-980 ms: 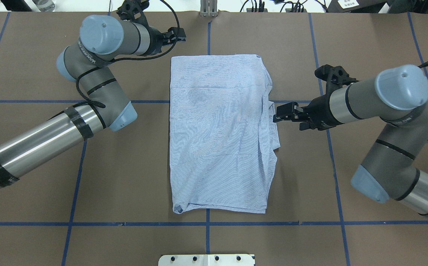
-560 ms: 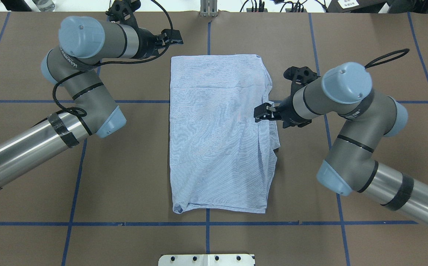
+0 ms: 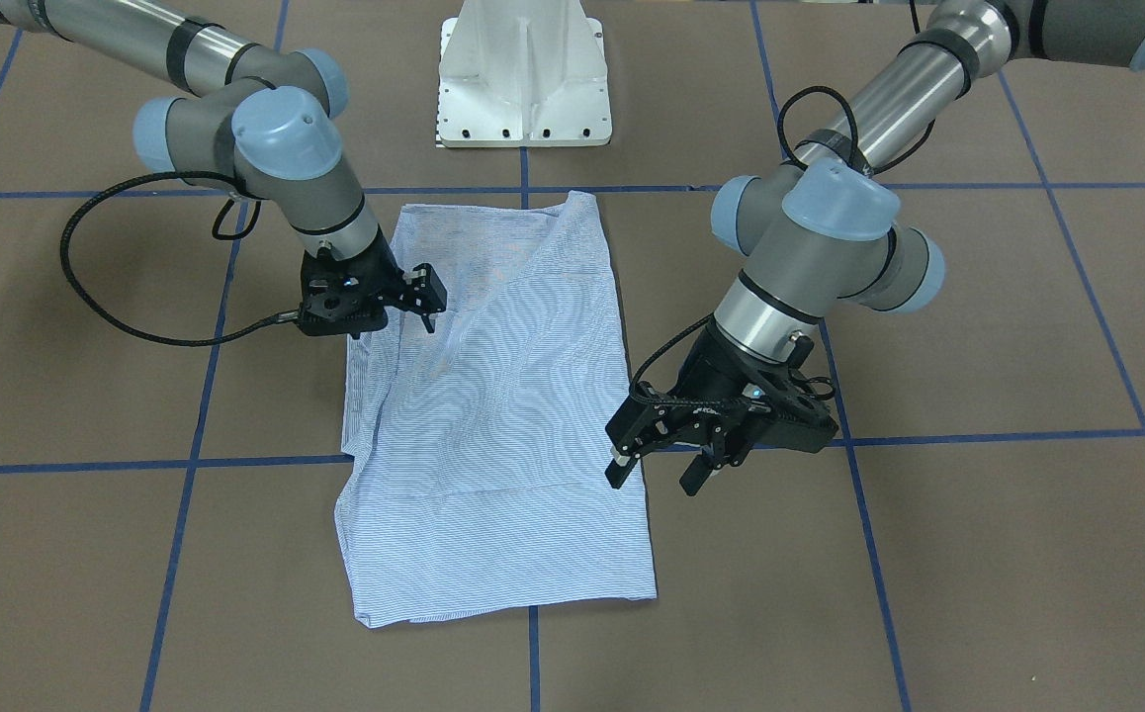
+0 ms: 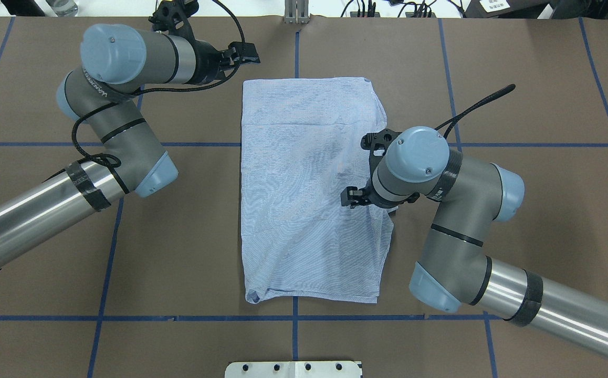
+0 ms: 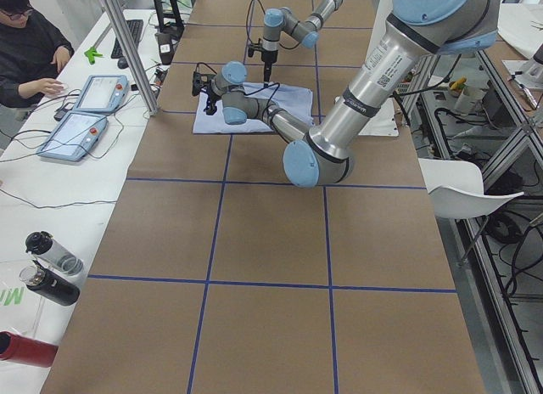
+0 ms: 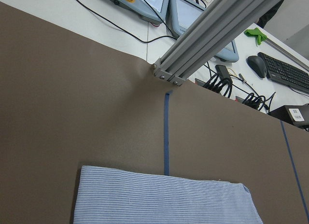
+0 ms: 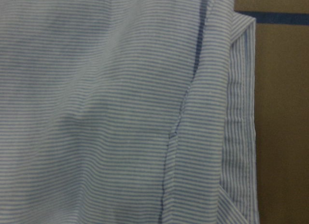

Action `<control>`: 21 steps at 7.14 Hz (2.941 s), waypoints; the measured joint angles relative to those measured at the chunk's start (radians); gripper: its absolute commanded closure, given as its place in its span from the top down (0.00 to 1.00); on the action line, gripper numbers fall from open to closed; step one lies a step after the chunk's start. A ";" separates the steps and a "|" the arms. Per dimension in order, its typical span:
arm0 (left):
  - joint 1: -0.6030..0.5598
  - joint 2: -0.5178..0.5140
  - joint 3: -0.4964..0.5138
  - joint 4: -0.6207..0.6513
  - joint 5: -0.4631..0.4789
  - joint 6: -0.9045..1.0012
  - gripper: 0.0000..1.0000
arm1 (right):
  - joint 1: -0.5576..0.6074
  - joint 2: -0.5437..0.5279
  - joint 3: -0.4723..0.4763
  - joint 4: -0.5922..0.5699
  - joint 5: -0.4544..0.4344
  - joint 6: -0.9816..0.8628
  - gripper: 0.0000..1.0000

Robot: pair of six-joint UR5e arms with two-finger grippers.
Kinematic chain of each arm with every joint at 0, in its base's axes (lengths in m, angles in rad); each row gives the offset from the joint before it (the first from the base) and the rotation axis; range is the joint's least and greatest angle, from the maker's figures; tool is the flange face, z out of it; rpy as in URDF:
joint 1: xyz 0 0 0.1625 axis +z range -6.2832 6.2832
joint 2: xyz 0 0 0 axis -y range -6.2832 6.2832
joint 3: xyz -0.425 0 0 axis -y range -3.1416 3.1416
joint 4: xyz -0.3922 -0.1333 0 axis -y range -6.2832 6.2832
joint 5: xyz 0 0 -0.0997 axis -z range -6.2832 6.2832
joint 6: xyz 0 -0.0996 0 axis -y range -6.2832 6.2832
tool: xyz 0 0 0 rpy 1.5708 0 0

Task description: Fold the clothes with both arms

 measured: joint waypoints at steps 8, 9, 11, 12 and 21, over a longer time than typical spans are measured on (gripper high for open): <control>0.000 -0.001 -0.001 0.000 0.000 -0.007 1.00 | 0.027 -0.032 0.065 -0.271 -0.009 -0.137 1.00; 0.000 -0.001 -0.001 0.000 0.001 -0.007 1.00 | 0.033 -0.050 0.087 -0.287 -0.009 -0.146 1.00; 0.000 0.000 -0.001 0.001 0.001 -0.006 1.00 | 0.037 -0.066 0.103 -0.294 -0.008 -0.151 1.00; 0.000 0.003 -0.003 0.002 0.001 -0.006 1.00 | 0.039 -0.067 0.117 -0.294 -0.004 -0.152 1.00; 0.407 0.254 -0.545 0.424 -0.040 -0.494 0.99 | 0.042 -0.098 0.415 -0.285 0.083 -0.091 1.00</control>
